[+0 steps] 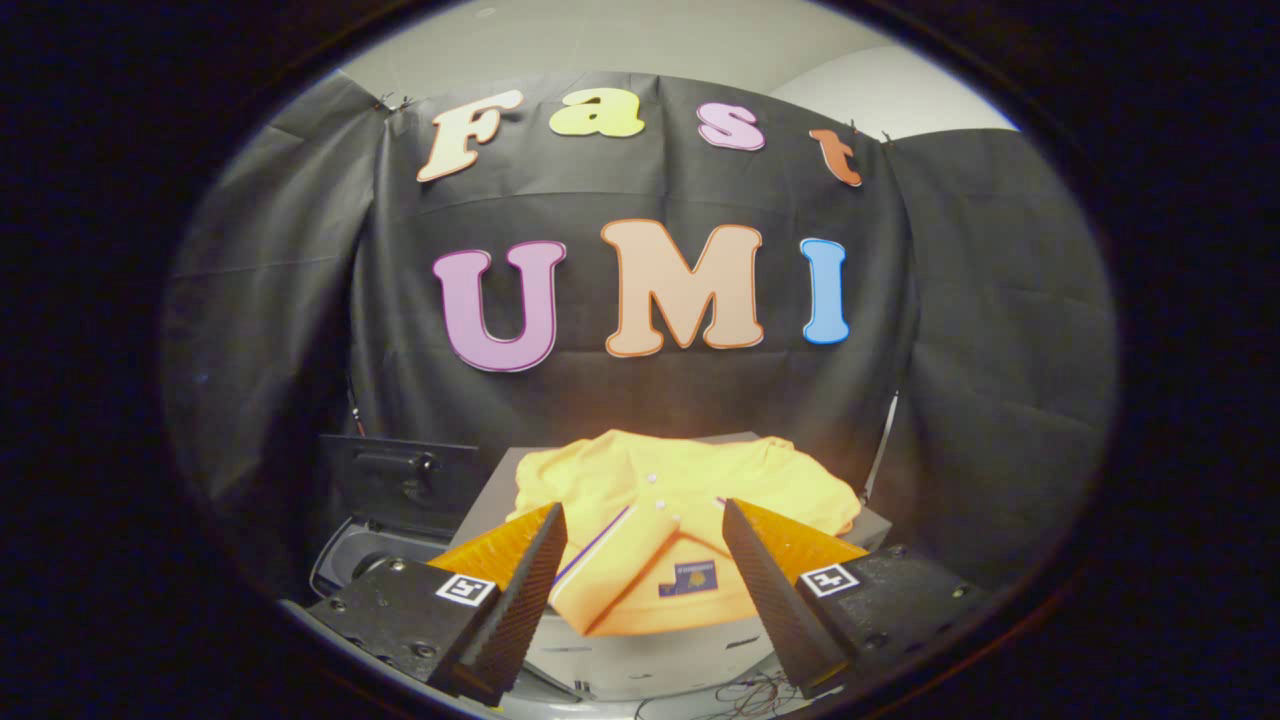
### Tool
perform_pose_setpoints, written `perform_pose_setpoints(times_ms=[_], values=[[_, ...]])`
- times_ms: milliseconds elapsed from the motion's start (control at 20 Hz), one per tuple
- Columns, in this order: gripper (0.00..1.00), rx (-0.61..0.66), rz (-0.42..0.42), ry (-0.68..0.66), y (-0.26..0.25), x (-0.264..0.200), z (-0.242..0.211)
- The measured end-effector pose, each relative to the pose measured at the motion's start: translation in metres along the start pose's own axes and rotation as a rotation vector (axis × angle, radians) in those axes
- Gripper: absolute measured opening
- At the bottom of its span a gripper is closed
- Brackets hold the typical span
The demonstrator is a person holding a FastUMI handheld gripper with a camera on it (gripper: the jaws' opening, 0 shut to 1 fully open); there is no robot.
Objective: Put the clothes into the washing machine and then close the washing machine lid.
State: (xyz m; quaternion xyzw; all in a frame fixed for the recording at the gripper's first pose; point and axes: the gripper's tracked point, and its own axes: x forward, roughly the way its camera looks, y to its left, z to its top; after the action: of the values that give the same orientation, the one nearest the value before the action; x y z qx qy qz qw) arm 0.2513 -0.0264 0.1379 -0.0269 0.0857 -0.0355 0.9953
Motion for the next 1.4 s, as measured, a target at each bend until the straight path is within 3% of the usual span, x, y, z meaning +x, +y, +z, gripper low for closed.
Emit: perform_pose_setpoints(times_ms=[100, 350, 450, 850, 950, 1100, 1200, 1300, 1400], values=[[0.96, -0.016, -0.031, 0.030, -0.009, 0.028, -0.001], [0.97, 0.037, -0.015, 0.148, -0.006, 0.085, -0.021], [0.99, 0.073, -0.062, 0.198, -0.019, 0.104, -0.030], [0.91, -0.023, -0.084, 0.369, -0.021, 0.138, -0.077], [0.71, 0.068, -0.086, 0.357, -0.020, 0.139, -0.073], [0.39, 0.075, -0.117, 0.401, -0.034, 0.129, -0.078], [0.07, 0.166, -0.169, 0.369, -0.035, 0.127, -0.076], [0.04, 0.188, -0.163, 0.325, -0.032, 0.127, -0.071], [0.02, 0.078, -0.149, 0.248, -0.032, 0.121, -0.054]])
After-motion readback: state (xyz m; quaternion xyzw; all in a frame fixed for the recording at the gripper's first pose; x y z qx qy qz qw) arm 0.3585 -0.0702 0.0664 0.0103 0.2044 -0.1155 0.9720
